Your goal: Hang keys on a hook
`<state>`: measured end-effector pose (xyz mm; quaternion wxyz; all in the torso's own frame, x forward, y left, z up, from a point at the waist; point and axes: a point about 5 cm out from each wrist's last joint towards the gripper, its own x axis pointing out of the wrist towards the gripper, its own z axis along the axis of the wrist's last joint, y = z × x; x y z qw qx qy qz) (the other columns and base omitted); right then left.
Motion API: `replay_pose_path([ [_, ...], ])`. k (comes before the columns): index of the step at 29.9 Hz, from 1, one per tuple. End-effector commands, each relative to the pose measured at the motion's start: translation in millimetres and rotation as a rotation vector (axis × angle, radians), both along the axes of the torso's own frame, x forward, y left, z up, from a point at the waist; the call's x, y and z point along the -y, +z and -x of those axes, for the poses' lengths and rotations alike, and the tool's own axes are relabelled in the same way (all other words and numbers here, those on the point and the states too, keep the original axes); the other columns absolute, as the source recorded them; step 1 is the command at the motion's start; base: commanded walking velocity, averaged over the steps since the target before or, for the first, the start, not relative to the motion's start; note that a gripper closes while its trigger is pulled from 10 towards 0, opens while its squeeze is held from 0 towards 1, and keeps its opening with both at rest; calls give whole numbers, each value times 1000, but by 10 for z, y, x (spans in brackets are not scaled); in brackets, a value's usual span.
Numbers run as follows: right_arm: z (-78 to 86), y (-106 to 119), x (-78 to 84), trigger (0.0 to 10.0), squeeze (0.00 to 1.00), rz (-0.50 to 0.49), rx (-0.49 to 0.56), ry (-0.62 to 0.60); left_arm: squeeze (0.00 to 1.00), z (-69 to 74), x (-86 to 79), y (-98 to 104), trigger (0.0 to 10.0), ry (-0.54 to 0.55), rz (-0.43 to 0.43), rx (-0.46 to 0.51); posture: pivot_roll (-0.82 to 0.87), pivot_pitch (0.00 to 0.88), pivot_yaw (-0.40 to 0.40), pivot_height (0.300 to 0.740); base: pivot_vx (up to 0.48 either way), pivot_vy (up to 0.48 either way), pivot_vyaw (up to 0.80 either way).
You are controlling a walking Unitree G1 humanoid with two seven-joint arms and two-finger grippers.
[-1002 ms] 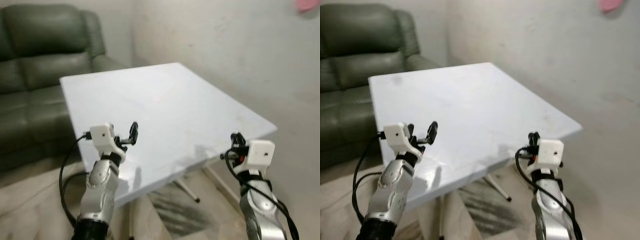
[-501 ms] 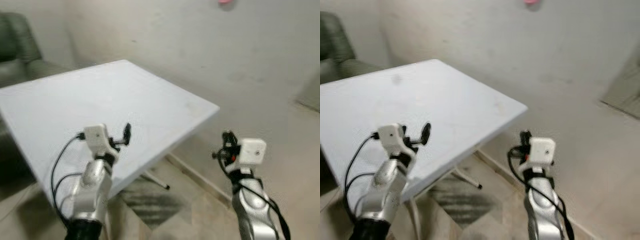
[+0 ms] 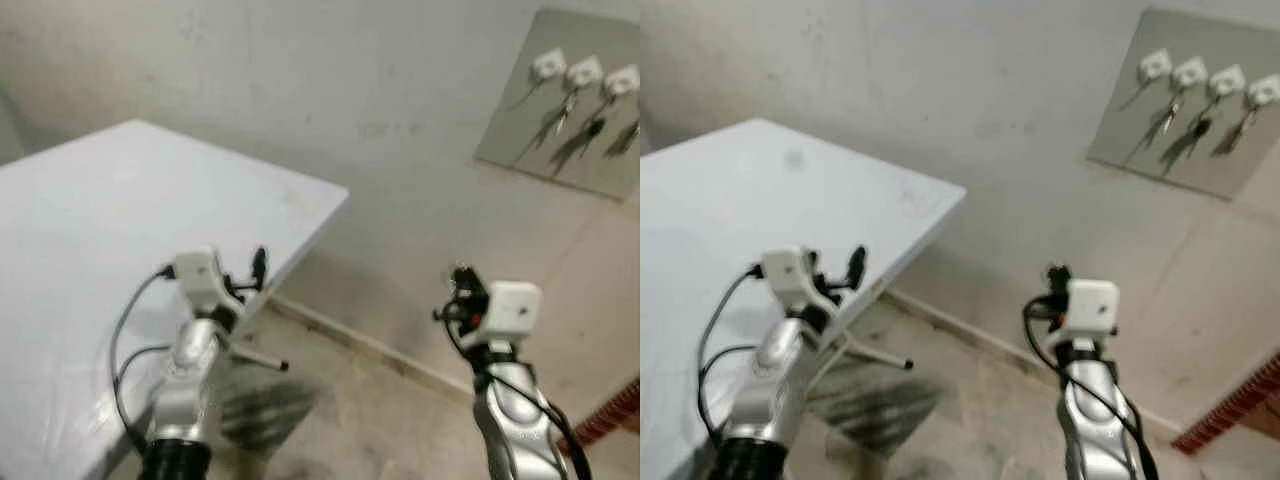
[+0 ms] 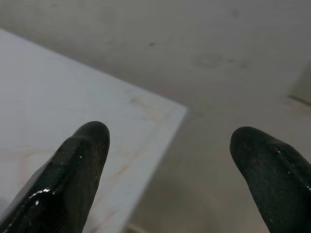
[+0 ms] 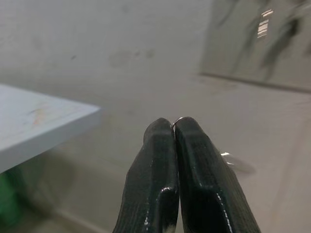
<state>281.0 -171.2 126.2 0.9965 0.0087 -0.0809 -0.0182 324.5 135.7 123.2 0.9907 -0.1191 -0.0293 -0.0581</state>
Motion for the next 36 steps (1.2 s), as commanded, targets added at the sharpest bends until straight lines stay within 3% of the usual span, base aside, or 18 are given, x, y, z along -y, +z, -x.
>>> replay_pose_path([
  [1, -5, 51, -19, 10000, 0, 5, 20, 8, 0, -4, -17, 33, 10000, -1, -17, 9, -20, 0, -39, 740, 0, 0, -788],
  [11, 5, 48, -17, 10000, 0, 11, 17, 8, 0, 36, 16, 21, 10000, -26, -30, 9, -18, 0, -41, 740, 0, 0, -786],
  [17, 20, 42, 43, 10000, 0, 45, 10, 23, 0, 171, 138, -49, 10000, -152, -94, 2, -16, 0, -42, 740, 0, 0, -786],
  [25, 17, 92, 58, 10000, 0, 66, 49, 71, 0, 195, 156, -3, 10000, -219, -130, 16, -14, 6, -36, 740, 0, 0, -588],
  [29, 22, 114, 71, 10000, 0, 89, 53, 66, 0, 194, 147, 22, 10000, -218, -125, 18, -15, 7, -33, 740, 0, 0, 0],
  [36, 66, 134, 21, 10000, 0, 69, 69, 85, 0, 162, 92, 61, 10000, -124, -73, 8, -15, 10, -32, 740, 0, 0, 0],
])
